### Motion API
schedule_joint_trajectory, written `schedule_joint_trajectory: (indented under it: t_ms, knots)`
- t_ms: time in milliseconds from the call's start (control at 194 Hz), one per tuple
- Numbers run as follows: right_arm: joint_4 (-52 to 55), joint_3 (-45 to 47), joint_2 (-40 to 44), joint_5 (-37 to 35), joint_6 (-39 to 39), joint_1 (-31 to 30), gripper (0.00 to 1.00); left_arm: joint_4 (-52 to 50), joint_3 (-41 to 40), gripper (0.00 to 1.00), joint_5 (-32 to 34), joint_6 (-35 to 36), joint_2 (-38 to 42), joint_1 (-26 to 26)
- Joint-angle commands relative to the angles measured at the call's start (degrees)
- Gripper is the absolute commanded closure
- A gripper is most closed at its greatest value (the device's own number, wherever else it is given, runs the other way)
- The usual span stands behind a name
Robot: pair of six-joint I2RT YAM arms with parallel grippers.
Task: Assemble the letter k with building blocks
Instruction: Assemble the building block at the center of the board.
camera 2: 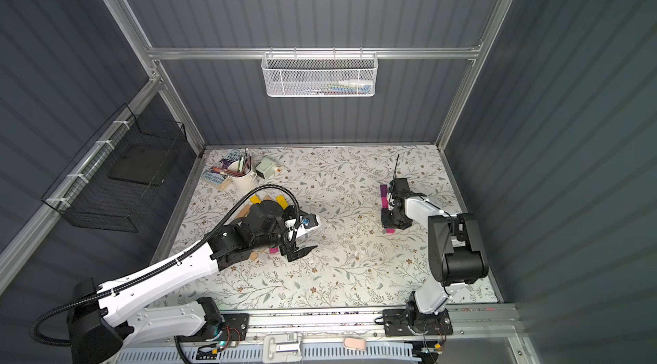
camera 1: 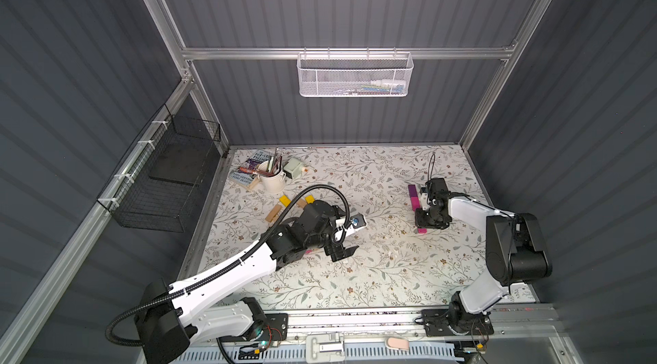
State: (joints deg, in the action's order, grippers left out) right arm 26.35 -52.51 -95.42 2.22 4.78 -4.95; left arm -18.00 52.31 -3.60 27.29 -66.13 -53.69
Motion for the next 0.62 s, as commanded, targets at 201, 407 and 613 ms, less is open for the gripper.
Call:
schedule_joint_trajectory:
  t_ms: [201,407,613]
  knots:
    - [0.7,-2.8,-0.9,0.4,-1.0,0.2,0.66,-1.0,0.6,0.00,0.8,0.7,-0.4,0.2]
    - [0.8,-5.0,-2.6,0.3,-0.8,0.2,0.66,-1.1,0.6,0.00,1.0,0.7,-0.6,0.2]
    - [0.8,-6.7,-4.5,0.6,-0.3,0.3,0.66,-1.1,0.5,0.00,1.4,0.9,-0.6,0.1]
